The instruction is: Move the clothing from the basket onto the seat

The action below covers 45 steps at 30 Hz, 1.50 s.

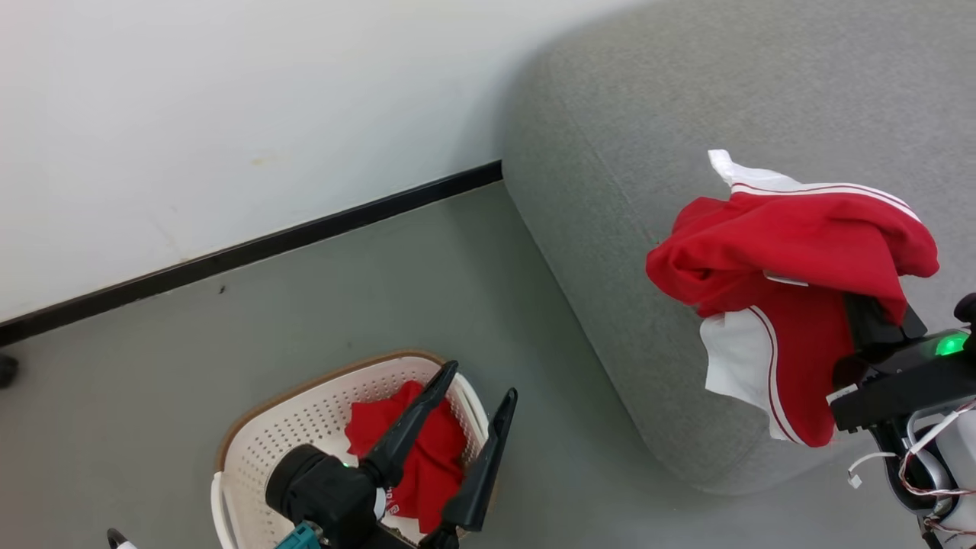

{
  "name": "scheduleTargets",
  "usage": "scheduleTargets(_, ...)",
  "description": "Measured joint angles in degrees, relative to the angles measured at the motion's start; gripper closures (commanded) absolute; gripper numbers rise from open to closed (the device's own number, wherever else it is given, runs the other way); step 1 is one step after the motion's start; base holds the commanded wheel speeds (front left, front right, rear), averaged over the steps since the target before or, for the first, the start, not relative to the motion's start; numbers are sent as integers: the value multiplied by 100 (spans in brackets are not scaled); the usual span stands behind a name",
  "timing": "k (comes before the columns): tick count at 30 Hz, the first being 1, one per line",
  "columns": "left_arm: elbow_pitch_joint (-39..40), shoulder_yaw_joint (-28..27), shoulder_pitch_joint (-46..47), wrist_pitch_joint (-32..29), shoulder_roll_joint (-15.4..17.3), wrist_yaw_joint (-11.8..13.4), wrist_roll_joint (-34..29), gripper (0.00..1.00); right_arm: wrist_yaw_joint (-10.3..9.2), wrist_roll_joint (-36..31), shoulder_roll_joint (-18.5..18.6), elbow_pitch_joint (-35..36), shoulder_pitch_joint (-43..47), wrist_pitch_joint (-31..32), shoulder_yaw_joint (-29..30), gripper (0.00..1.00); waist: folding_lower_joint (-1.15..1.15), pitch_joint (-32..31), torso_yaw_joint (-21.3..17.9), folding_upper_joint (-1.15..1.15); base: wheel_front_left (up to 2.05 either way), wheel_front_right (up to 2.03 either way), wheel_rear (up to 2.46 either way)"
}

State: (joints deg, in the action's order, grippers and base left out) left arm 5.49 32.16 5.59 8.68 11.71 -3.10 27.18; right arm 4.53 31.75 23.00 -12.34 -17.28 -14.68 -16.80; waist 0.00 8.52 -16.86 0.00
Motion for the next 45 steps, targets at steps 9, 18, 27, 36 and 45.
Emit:
scheduleTargets(9, 3, 104, 3, 49, -26, -47, -59, 0, -4, 59, -3, 27, 129, 0, 573, 100, 0, 102, -316, 0, 0, 0, 0)
scheduleTargets(18, 7, 214, 137, -9, -51, -96, -212, 0, 0, 225, 234, -447, -525, 0, 1287, 100, 0, 349, -265, 0, 0, 0, 0)
scheduleTargets(27, 145, 258, 214, -62, -40, -96, -263, 0, -58, 279, 586, -1012, -1146, -1, 1917, 100, 0, 678, -41, 0, 0, 0, 0)
scheduleTargets(36, 374, 241, 379, -163, 18, -93, -316, 0, -109, 275, 792, -1536, -1563, -1, 2151, 100, 1, 1159, 219, 1, 0, 0, 0)
scheduleTargets(45, 658, 23, 449, -275, 225, 16, -369, 0, -212, 244, 977, -1818, -2196, -1, 2421, 100, 1, 1697, 482, 0, 0, 0, 0)
